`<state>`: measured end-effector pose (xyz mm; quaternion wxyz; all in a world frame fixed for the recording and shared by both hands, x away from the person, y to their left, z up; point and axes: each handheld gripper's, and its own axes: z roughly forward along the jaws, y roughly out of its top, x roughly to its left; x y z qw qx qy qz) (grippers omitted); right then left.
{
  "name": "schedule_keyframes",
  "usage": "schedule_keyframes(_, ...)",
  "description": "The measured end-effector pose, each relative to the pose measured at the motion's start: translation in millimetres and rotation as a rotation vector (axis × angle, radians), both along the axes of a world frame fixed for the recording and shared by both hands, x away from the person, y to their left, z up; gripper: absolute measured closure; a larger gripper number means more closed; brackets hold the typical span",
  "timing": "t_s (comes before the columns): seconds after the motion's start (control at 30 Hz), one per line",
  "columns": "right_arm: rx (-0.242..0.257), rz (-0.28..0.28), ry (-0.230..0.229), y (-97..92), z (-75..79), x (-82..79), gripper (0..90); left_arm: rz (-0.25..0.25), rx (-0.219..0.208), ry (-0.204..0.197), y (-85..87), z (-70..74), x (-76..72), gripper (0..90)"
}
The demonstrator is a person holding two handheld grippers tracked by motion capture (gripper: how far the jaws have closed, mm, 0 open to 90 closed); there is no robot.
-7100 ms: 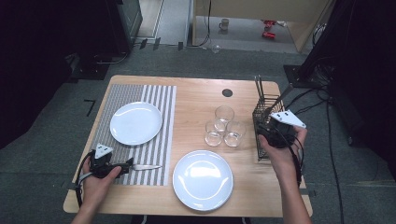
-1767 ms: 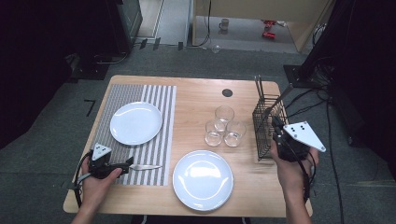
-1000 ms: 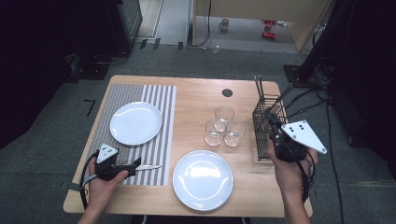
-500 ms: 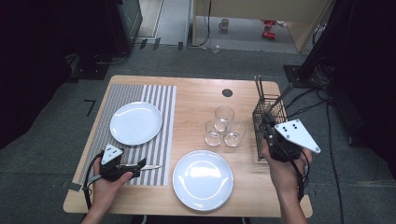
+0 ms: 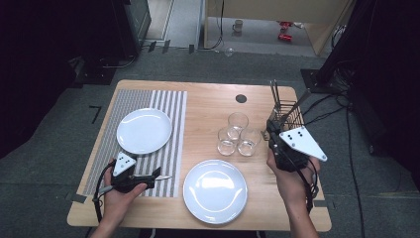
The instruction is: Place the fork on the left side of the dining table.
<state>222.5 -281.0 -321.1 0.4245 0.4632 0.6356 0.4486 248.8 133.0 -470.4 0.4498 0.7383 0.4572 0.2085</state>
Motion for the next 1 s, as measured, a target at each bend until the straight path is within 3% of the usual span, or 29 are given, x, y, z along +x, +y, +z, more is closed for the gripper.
schedule_keyframes(0.27,0.017,0.02,0.013,9.8,-1.8,3.3,88.0,-0.018,-0.004,-0.031,-9.4,8.2,-0.6,2.1)
schedule_keyframes(0.37,0.021,0.032,0.012,14.0,-1.0,4.7,88.0,-0.022,0.014,-0.056,-12.9,11.8,-2.3,2.2)
schedule_keyframes(0.63,0.039,0.057,0.015,24.2,-2.1,7.7,87.9,-0.023,0.0,-0.076,-23.2,20.1,-2.6,2.2)
schedule_keyframes(1.0,0.049,0.079,0.022,32.1,-3.7,7.6,87.9,-0.066,-0.001,-0.084,-40.6,26.9,0.8,2.1)
